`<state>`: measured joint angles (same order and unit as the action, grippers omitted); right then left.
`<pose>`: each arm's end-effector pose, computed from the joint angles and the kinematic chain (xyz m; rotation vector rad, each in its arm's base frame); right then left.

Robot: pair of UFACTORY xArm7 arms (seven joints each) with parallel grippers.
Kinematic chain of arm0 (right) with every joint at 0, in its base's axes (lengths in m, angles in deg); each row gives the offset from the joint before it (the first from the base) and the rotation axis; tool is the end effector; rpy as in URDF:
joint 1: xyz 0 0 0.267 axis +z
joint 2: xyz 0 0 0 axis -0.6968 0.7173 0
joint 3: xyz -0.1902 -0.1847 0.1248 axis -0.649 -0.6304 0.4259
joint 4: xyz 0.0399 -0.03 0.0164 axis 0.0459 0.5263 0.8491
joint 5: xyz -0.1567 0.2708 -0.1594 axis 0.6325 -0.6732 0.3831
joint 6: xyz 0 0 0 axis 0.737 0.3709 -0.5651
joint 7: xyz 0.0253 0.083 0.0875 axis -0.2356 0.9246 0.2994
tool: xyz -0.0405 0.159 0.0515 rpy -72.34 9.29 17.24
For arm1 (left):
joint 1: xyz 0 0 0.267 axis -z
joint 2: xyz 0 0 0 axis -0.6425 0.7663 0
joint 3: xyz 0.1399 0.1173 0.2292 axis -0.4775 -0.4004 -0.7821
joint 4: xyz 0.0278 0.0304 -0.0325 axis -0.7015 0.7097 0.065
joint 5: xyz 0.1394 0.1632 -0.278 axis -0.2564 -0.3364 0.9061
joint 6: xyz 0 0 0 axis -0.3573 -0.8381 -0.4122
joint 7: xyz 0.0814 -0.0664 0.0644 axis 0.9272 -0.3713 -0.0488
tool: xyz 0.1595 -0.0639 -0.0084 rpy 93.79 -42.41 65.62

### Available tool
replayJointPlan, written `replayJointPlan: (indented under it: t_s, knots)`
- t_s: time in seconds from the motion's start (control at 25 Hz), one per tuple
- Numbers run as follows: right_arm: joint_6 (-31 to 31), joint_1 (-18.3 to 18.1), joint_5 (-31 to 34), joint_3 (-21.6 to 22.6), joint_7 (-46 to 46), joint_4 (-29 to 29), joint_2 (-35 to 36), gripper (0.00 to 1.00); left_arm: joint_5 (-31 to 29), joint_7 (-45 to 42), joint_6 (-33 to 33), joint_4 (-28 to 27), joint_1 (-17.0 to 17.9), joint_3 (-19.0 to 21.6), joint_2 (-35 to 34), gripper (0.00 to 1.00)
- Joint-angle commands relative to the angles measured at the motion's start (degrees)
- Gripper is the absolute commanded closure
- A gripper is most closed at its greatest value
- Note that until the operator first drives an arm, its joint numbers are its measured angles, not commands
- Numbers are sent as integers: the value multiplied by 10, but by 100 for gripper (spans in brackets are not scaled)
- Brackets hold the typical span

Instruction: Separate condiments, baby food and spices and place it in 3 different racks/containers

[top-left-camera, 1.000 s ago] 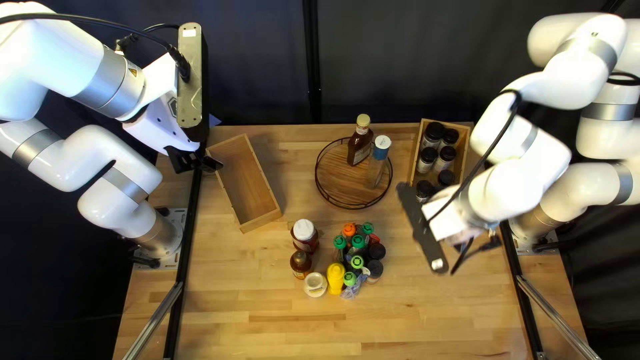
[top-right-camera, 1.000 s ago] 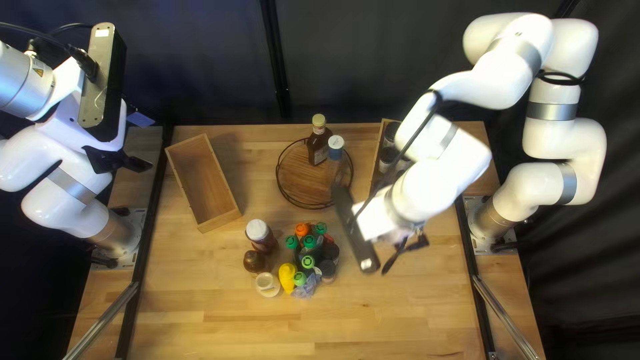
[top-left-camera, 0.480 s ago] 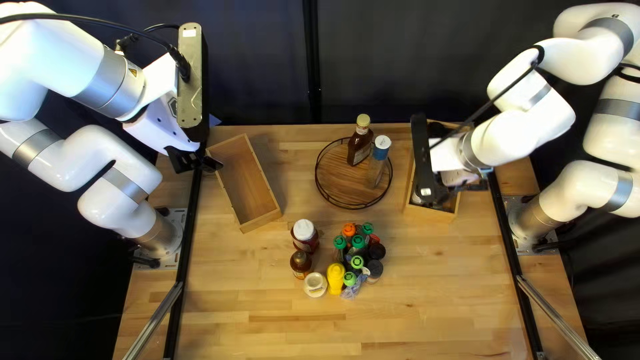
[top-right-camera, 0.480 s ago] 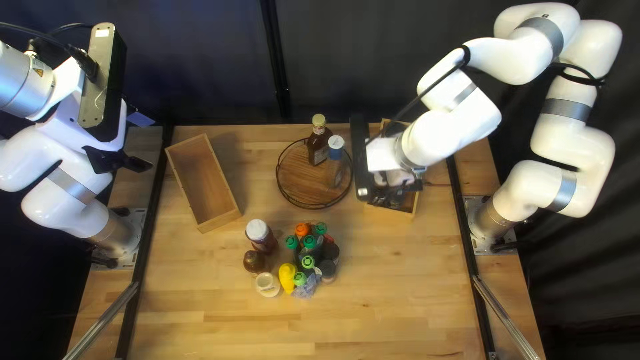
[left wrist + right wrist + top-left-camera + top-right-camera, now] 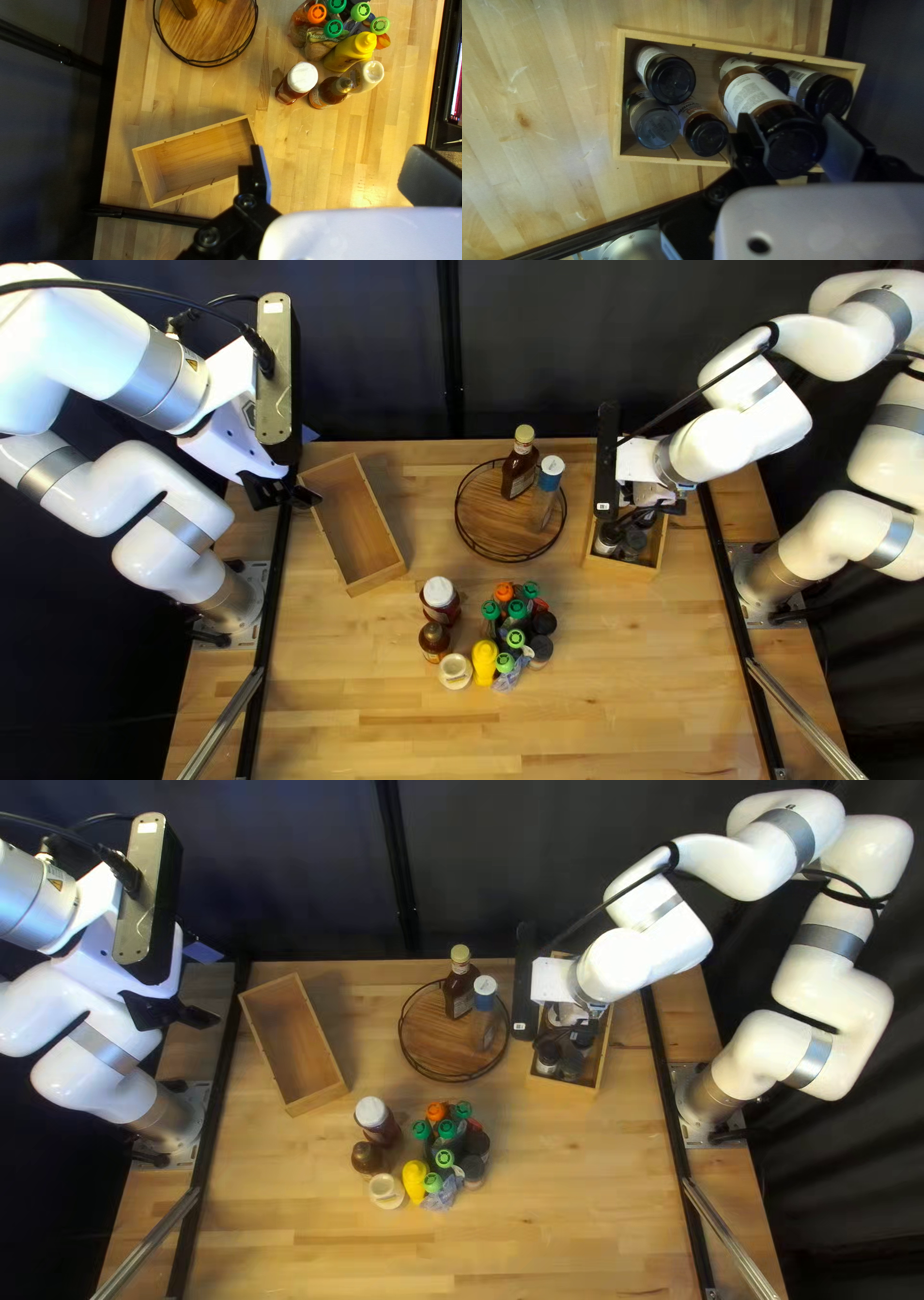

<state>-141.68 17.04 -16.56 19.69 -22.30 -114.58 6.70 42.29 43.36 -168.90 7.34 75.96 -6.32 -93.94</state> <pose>0.3106 -0.1151 0.2013 2.7863 -0.1311 0.0831 0.2909 0.0124 0.4543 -2.9958 -0.1529 -0.7092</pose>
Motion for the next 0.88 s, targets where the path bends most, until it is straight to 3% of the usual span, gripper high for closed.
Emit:
replayJointPlan:
  t_s: [0.04, 0.44, 0.64, 0.68, 0.76, 0.84, 0.88]
  knots:
    - [11, 2, 8, -19, -3, 1, 0, 99, 0, 0, 0, 0, 0, 0, 0, 0]
    - [40, 32, 14, -97, -19, -25, 14, 90, 0, 0, 0, 0, 0, 0, 0, 0]
    - [44, 42, 7, -115, -27, -39, 14, 87, 0, 0, 0, 0, 0, 0, 0, 0]
    - [44, 43, 7, -116, -27, -40, 14, 80, 0, 0, 0, 0, 0, 0, 0, 0]
    - [49, 45, 8, -120, -28, -41, 12, 40, 0, 0, 0, 0, 0, 0, 0, 0]
    - [52, 47, 8, -121, -29, -40, 10, 19, 0, 0, 0, 0, 0, 0, 0, 0]
    - [53, 47, 8, -121, -29, -40, 9, 15, 0, 0, 0, 0, 0, 0, 0, 0]
